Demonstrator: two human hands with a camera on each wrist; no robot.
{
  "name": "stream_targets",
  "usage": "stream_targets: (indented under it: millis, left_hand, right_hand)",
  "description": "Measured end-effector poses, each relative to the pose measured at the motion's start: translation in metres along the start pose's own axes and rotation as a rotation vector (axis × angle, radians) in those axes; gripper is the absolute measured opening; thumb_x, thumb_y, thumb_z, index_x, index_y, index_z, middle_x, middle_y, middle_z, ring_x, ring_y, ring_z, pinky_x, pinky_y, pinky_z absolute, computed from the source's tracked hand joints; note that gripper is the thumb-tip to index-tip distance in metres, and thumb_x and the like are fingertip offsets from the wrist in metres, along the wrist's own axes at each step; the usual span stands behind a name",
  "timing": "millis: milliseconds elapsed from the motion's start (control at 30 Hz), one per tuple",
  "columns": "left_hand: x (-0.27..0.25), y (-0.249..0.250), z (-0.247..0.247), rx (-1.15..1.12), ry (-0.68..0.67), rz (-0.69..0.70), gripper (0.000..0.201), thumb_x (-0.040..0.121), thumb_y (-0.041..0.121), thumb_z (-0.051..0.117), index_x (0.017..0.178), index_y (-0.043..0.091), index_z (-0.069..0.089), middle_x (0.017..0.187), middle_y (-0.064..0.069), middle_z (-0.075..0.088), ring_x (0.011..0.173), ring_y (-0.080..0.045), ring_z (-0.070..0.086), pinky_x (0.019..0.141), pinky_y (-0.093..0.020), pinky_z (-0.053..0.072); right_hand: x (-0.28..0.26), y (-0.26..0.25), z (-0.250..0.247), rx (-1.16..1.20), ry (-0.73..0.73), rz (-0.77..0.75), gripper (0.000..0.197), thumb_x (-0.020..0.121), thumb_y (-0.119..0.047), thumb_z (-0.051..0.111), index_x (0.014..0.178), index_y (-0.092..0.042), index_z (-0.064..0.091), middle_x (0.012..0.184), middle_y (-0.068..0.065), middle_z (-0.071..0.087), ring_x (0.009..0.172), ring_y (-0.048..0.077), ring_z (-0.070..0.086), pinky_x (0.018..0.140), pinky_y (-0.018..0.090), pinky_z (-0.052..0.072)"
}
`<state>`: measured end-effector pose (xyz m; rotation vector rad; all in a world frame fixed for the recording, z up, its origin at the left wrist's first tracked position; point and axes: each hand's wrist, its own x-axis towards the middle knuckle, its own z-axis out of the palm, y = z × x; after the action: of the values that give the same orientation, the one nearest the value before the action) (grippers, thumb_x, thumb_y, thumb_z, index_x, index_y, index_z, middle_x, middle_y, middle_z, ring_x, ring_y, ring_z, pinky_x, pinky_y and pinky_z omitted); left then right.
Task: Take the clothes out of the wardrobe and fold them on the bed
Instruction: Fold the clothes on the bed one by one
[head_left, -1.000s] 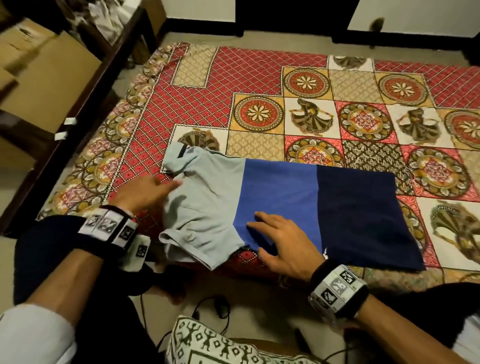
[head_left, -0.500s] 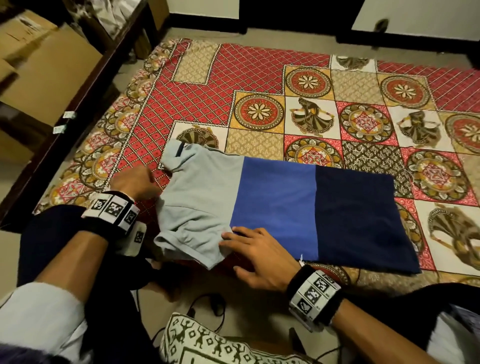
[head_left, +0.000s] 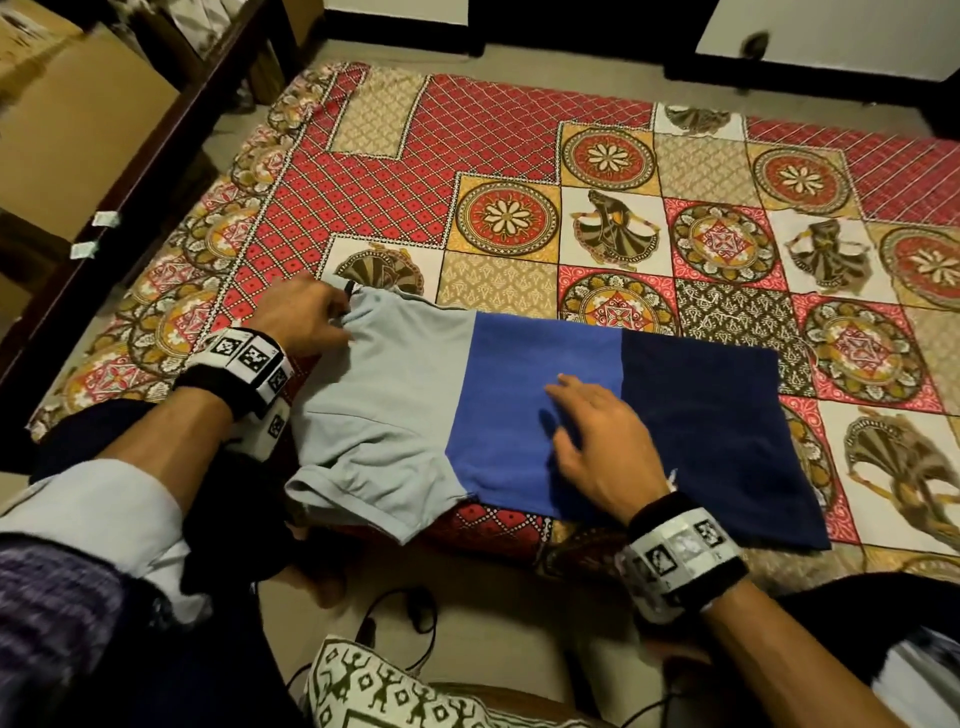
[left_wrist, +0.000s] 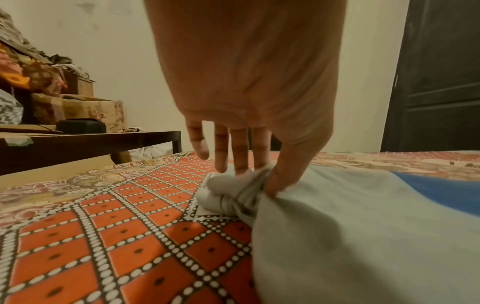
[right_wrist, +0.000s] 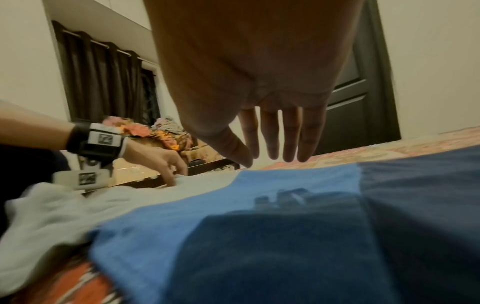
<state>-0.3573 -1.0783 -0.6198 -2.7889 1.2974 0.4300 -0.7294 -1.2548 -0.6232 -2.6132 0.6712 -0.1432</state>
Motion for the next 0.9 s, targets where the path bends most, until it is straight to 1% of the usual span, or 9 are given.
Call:
stream_targets:
  millis: [67,133,233,367,533,633,733,800,900]
  left_hand:
    - [0.005,0.001,-0.001,-0.100,0.106,0.055,0.041,0.080,0.049,0.054,0.097,0.016,0.071,0.067,0.000,0.056,0.063,-0.019,0.050,0.082,-0.039,0.048]
    - [0.013,0.005,-0.006,-0.174,0.185,0.047,0.045,0.084,0.045,0.051,0.102,0.010,0.072,0.065,-0.002,0.058,0.061,-0.021,0.053,0.074,-0.034,0.044]
    - [0.022,0.003,-0.007,-0.163,0.028,-0.025,0.056,0.077,0.053,0.045,0.111,0.017,0.071,0.085,-0.012,0.068,0.076,-0.031,0.061,0.073,-0.034,0.048]
    - [0.027,0.000,-0.006,-0.250,-0.241,-0.057,0.074,0.072,0.069,0.038,0.125,0.022,0.061,0.119,-0.014,0.066,0.100,-0.033,0.061,0.092,-0.042,0.049]
    - [0.038,0.022,0.002,-0.301,-0.085,-0.015,0.078,0.084,0.076,0.053,0.137,0.019,0.051,0.118,-0.007,0.061,0.105,-0.028,0.057,0.105,-0.050,0.043]
    - [0.046,0.039,0.008,-0.169,0.030,0.141,0.080,0.078,0.079,0.051,0.140,0.028,0.049,0.135,-0.011,0.057,0.121,-0.029,0.049,0.106,-0.050,0.037]
    - [0.055,0.043,0.015,-0.044,-0.010,0.249,0.064,0.086,0.070,0.053,0.136,0.030,0.058,0.147,-0.008,0.048,0.136,-0.028,0.038,0.111,-0.054,0.024]
    - [0.058,0.044,0.019,-0.048,-0.025,0.279,0.047,0.095,0.059,0.056,0.124,0.024,0.066,0.136,-0.008,0.058,0.129,-0.029,0.047,0.111,-0.052,0.023]
    - [0.059,0.046,0.017,-0.114,-0.015,0.321,0.048,0.095,0.064,0.042,0.094,0.021,0.063,0.092,-0.002,0.061,0.093,-0.027,0.058,0.093,-0.044,0.031]
  right_hand:
    - [0.012,0.027,-0.013,-0.056,-0.008,0.145,0.061,0.089,-0.008,0.064,0.149,-0.010,0.051,0.157,0.015,0.046,0.142,0.033,0.047,0.114,0.049,0.041]
    - [0.023,0.056,-0.027,-0.101,-0.022,0.288,0.071,0.087,-0.006,0.063,0.154,-0.010,0.042,0.161,0.018,0.038,0.145,0.037,0.040,0.117,0.053,0.039]
    - [0.034,0.101,-0.048,-0.174,-0.029,0.392,0.077,0.083,-0.002,0.066,0.155,-0.008,0.038,0.161,0.021,0.037,0.145,0.040,0.039,0.116,0.059,0.038]
    - [0.042,0.151,-0.067,-0.216,-0.049,0.437,0.074,0.082,-0.002,0.069,0.152,-0.006,0.042,0.152,0.024,0.047,0.136,0.043,0.047,0.111,0.060,0.042]
    - [0.052,0.167,-0.071,-0.216,-0.022,0.467,0.061,0.088,0.001,0.063,0.147,-0.009,0.051,0.121,0.031,0.064,0.113,0.046,0.061,0.100,0.054,0.050]
    - [0.056,0.168,-0.072,-0.230,-0.042,0.476,0.058,0.090,-0.001,0.063,0.146,-0.010,0.051,0.124,0.030,0.064,0.114,0.046,0.061,0.101,0.053,0.049]
    - [0.055,0.171,-0.070,-0.225,-0.090,0.486,0.059,0.088,0.001,0.062,0.145,-0.011,0.051,0.130,0.028,0.062,0.118,0.045,0.060,0.104,0.052,0.048]
    - [0.055,0.177,-0.070,-0.234,-0.100,0.495,0.062,0.088,-0.002,0.061,0.147,-0.015,0.051,0.129,0.030,0.061,0.116,0.046,0.060,0.104,0.054,0.049]
    - [0.056,0.185,-0.075,-0.291,-0.055,0.528,0.051,0.093,-0.011,0.061,0.143,-0.017,0.057,0.122,0.034,0.059,0.111,0.049,0.059,0.098,0.054,0.050]
